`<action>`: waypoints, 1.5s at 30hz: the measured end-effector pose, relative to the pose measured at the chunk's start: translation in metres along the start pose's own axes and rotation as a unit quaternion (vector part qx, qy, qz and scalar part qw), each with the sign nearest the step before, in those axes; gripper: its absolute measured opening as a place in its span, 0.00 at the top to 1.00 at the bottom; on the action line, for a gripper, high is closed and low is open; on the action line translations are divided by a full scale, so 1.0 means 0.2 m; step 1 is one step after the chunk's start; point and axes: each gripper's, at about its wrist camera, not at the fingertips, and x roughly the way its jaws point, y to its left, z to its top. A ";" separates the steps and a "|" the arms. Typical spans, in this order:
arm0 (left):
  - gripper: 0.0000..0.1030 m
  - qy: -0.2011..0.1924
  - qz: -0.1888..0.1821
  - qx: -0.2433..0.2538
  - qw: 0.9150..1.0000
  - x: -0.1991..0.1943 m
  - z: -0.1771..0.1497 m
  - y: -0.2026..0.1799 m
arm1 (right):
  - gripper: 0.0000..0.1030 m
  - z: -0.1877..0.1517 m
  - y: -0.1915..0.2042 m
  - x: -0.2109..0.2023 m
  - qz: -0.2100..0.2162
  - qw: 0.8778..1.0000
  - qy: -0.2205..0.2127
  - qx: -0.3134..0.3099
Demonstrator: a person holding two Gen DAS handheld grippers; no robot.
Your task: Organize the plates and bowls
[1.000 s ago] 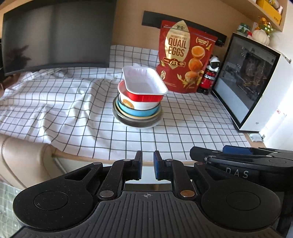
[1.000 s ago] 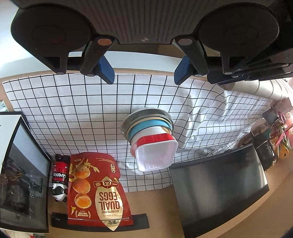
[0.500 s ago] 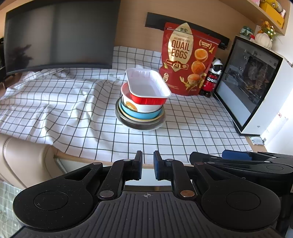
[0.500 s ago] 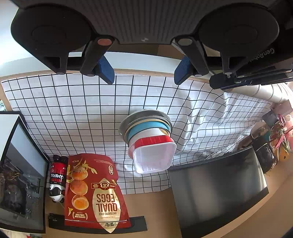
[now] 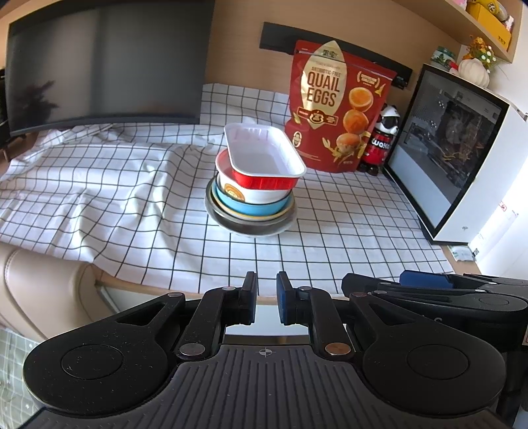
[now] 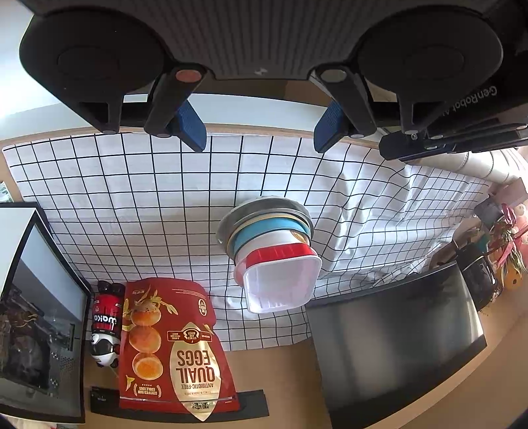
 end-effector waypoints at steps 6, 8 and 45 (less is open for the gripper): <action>0.85 0.000 0.000 -0.003 1.000 0.01 0.00 0.00 | 0.29 0.00 0.00 0.01 0.001 1.000 0.002 -0.001; 0.85 0.001 0.001 -0.003 1.000 0.01 0.00 0.00 | 0.29 0.00 0.00 0.01 0.001 1.000 0.003 -0.001; 0.85 0.005 -0.001 -0.001 1.000 0.03 0.01 0.02 | 0.29 0.01 -0.01 0.04 0.001 1.000 0.008 -0.001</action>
